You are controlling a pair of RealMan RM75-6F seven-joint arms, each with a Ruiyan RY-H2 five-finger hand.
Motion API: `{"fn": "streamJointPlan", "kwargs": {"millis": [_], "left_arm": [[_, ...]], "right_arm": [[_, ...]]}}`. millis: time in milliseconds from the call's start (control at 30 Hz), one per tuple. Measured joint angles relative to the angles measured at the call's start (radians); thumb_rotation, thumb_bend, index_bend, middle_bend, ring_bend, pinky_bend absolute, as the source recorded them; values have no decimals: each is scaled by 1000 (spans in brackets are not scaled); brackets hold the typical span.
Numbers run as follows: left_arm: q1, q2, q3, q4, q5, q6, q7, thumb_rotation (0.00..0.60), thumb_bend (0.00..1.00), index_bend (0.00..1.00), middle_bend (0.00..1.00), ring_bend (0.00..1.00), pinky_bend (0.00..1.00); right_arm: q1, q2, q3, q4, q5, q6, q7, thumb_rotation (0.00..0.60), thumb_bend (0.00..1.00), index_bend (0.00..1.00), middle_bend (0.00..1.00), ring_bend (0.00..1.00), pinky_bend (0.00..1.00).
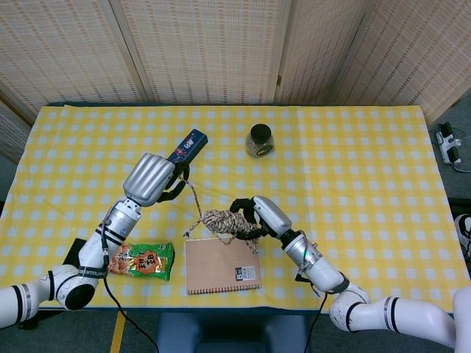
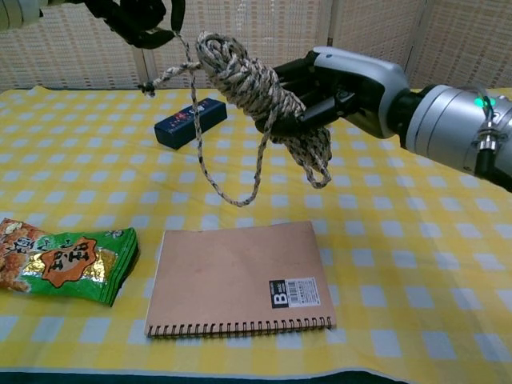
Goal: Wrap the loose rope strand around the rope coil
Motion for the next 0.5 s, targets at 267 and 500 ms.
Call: {"fn": "streamJointPlan", "kwargs": {"millis": [267, 500], "left_arm": [[-58, -30, -18, -65, -29, -2, 56, 600, 531, 651, 869, 774, 744], [-76, -55, -17, -95, -42, 10, 58, 600, 531, 650, 869, 773, 744]], "right_arm": [[51, -59, -1, -15, 148, -39, -184, 600, 712, 990, 801, 828, 735], [76, -107, 10, -13, 273, -41, -268, 600, 712, 990, 802, 832, 738]]}}
